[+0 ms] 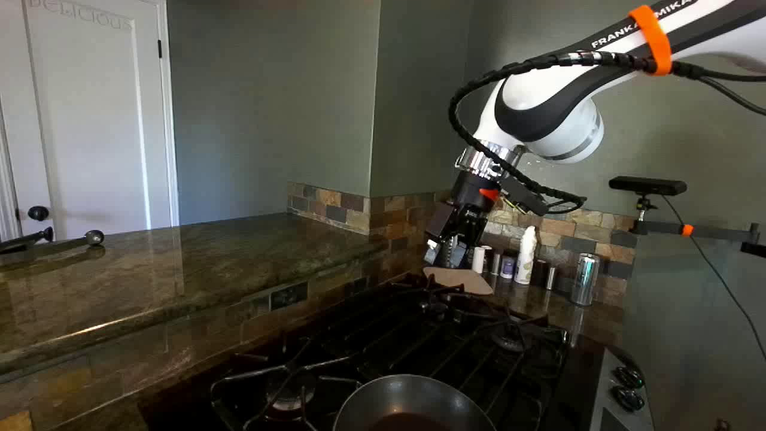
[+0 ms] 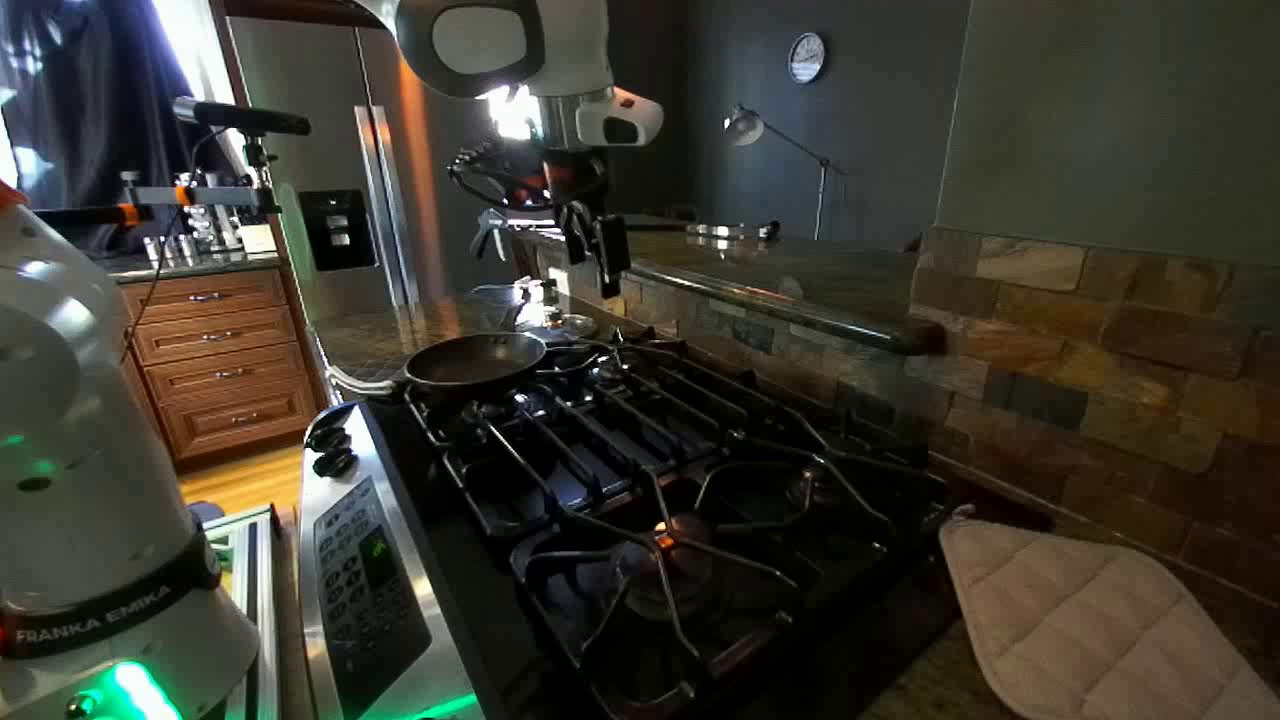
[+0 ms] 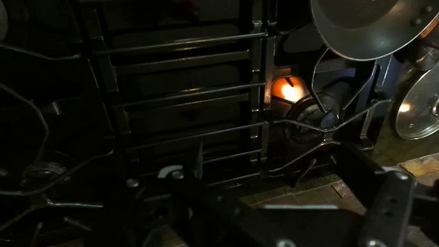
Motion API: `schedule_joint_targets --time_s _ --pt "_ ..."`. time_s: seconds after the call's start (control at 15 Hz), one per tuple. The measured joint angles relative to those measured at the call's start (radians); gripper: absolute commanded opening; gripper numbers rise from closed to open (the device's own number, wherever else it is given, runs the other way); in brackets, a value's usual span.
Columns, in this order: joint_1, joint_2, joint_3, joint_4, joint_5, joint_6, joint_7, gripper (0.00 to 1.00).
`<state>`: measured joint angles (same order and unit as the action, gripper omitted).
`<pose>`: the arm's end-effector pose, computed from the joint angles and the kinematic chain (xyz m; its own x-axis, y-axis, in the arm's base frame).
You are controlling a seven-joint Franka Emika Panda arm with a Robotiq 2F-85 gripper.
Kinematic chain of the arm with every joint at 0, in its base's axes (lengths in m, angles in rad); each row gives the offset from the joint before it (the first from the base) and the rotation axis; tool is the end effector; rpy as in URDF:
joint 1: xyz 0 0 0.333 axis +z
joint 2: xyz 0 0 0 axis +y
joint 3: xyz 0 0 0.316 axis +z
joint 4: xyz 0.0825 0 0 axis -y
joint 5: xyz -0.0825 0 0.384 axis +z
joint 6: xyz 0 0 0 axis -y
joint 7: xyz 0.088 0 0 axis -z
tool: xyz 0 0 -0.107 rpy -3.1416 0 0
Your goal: Move the frying pan slightly forward
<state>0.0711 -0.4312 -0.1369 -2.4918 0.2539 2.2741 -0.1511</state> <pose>0.4294 -0.0240 0.4601 0.9722 -0.0795 0.2201 -0.0236 -0.9690 -0.2457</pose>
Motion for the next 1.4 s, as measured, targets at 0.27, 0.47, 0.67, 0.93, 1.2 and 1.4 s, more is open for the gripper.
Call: schedule_joint_targets --time_s 0.27,0.47,0.67,0.93,1.2,1.4 --pt "0.000 0.000 0.000 0.000 0.000 0.000 0.000 1.00" --pt "0.000 0.001 0.006 0.001 -0.001 0.000 0.000 1.00" --pt "0.004 0.010 0.067 0.019 -0.017 -0.003 0.006 1.00" --pt "0.029 0.031 0.195 0.065 -0.095 -0.037 0.059 1.00" --pt "0.081 0.086 0.298 0.126 -0.166 -0.072 0.073 1.00" --pt "0.124 0.158 0.346 0.177 -0.199 -0.072 0.052 1.00"
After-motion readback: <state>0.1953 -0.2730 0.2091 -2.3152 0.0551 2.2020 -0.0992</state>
